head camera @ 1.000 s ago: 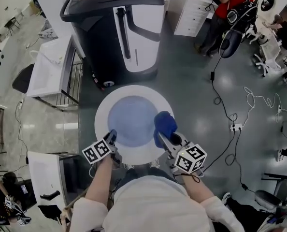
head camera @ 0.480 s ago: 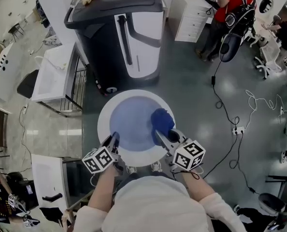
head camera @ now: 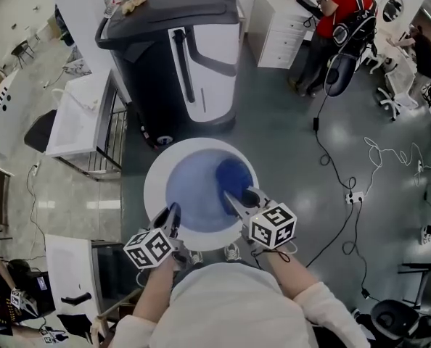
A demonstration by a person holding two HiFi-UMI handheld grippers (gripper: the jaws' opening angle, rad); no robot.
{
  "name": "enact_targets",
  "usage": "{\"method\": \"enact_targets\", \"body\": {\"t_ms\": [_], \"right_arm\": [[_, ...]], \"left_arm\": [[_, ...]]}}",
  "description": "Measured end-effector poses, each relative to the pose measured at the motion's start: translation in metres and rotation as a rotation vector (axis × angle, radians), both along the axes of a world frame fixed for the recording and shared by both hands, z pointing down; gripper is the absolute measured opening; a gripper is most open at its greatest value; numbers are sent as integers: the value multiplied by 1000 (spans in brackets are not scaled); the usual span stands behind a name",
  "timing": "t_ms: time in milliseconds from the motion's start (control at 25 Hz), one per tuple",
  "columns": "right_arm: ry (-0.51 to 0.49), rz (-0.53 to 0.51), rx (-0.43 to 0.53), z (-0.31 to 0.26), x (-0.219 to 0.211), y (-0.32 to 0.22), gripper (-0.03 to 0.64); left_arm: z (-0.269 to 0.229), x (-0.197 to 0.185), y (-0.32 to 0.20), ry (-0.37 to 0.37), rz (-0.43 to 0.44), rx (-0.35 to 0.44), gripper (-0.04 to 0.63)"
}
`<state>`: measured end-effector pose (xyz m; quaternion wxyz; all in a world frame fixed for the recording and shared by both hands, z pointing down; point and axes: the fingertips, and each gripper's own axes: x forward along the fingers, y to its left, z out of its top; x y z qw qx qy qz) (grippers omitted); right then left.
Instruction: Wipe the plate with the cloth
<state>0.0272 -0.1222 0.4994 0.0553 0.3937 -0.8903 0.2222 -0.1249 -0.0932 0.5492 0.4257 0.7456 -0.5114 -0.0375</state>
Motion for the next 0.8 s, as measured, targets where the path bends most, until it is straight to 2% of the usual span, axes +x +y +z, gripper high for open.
{"method": "enact_targets", "body": {"t_ms": [240, 400, 680, 800], "right_arm": [[106, -23, -8, 9, -12, -13, 89], [137, -95, -8, 7, -35, -11, 89], [184, -277, -88, 26, -75, 17, 89], [229, -273, -131, 40, -66, 22, 89]], "left_arm": [[-8, 14, 3, -46, 37, 33, 44], [-10, 17, 3, -63, 33, 33, 44], [-17, 1, -15, -35, -39, 49, 44], [-23, -10, -21, -51, -59, 68, 44]]}}
